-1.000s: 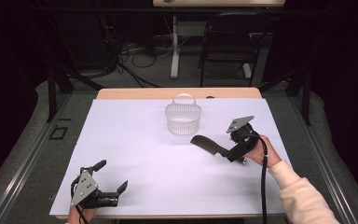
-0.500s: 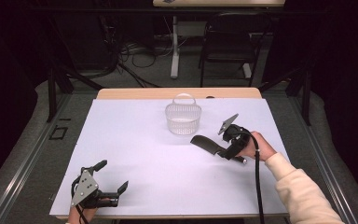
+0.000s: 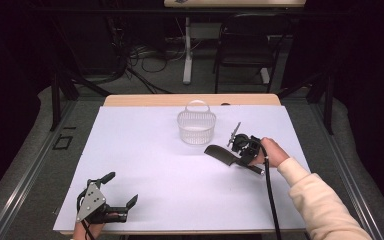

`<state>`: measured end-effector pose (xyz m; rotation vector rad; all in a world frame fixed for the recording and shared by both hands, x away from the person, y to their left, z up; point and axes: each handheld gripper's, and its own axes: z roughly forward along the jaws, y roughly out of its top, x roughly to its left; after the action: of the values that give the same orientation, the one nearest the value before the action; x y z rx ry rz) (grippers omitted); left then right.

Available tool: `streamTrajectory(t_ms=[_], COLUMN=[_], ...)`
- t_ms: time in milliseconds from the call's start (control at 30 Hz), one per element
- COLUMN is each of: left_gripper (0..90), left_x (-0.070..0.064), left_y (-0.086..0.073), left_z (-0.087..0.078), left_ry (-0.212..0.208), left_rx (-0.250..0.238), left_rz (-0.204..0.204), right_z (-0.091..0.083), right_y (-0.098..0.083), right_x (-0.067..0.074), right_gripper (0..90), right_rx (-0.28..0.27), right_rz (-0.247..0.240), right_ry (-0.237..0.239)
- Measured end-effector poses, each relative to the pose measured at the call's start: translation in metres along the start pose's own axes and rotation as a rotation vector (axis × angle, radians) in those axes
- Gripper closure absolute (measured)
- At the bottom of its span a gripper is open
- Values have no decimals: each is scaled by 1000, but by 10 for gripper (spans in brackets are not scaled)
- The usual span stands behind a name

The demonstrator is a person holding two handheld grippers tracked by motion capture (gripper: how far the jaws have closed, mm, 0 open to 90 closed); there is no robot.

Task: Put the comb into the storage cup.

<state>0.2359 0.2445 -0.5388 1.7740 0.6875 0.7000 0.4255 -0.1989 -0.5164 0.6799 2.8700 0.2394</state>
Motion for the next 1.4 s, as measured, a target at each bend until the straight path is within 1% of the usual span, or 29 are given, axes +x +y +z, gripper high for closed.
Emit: streamTrajectory(t_ms=[33,67,100,133,200,233,300,333,367,400,467,500,600,667,800,833,867,900,933,967,1000,1067,1200,1233,1267,1300,1333,1367,1400], left_gripper=[1,0,0,0,0,0,0,1,0,0,1,0,0,1,1,1,1,0,1,1,1,1,1,1,1,1,1,1,1], left_x=[0,0,0,0,0,0,0,0,0,0,0,0,0,0,0,0,0,0,0,0,0,0,-1,-1,-1,-1,-1,-1,-1], left_y=[0,0,0,0,-1,-1,-1,0,0,0,-1,-1,-1,-1,-1,-1,-1,-1,-1,-1,-1,-1,-1,-1,-1,-1,-1,-1,-1], left_z=[0,1,1,1,0,0,0,0,0,1,1,1,0,0,0,1,0,0,0,0,0,-1,-1,-1,-2,-2,-2,-3,-3], left_ry=[0,1,1,0,-2,-3,-4,-4,-4,-5,-4,-3,-5,-4,-7,-6,-7,-6,-7,-7,-7,-9,-10,-7,-6,-6,-4,-3,-1], left_rx=[0,1,1,1,2,1,1,4,4,5,6,5,5,3,5,7,7,8,7,7,6,5,4,3,5,5,6,4,4], left_rz=[-2,-4,-5,-5,-5,-6,-7,-3,-3,-1,-1,-4,-4,-4,-4,-5,-7,-5,-3,-3,-5,-3,0,-1,-2,-2,-2,-2,-1], right_z=[0,1,2,1,5,5,8,8,8,10,11,13,13,13,12,11,10,8,7,7,4,-1,-8,-12,-14,-17,-16,-16,-18], right_y=[0,0,1,2,3,4,7,9,10,11,12,12,13,13,13,12,12,12,11,11,11,10,9,9,7,7,6,6,6], right_x=[0,0,-1,-2,-2,-2,-2,-3,-3,-2,-3,-2,-3,-3,-2,-2,-2,-1,-1,-1,-1,1,3,3,4,3,5,5,4], right_gripper=[624,626,634,642,644,645,660,662,669,677,683,689,711,717,722,723,723,723,723,723,723,723,724,724,724,724,724,724,724], right_rx=[0,-2,8,32,27,39,52,74,78,68,82,79,94,87,91,85,87,84,64,64,67,45,26,36,17,37,7,7,21], right_rz=[0,11,-5,-9,1,-7,5,-2,-9,1,-5,12,20,26,29,41,34,47,44,44,45,44,53,54,61,50,65,65,59], right_ry=[0,6,1,8,16,20,34,39,35,36,35,35,36,39,35,39,35,33,33,33,38,42,37,44,36,38,41,41,40])
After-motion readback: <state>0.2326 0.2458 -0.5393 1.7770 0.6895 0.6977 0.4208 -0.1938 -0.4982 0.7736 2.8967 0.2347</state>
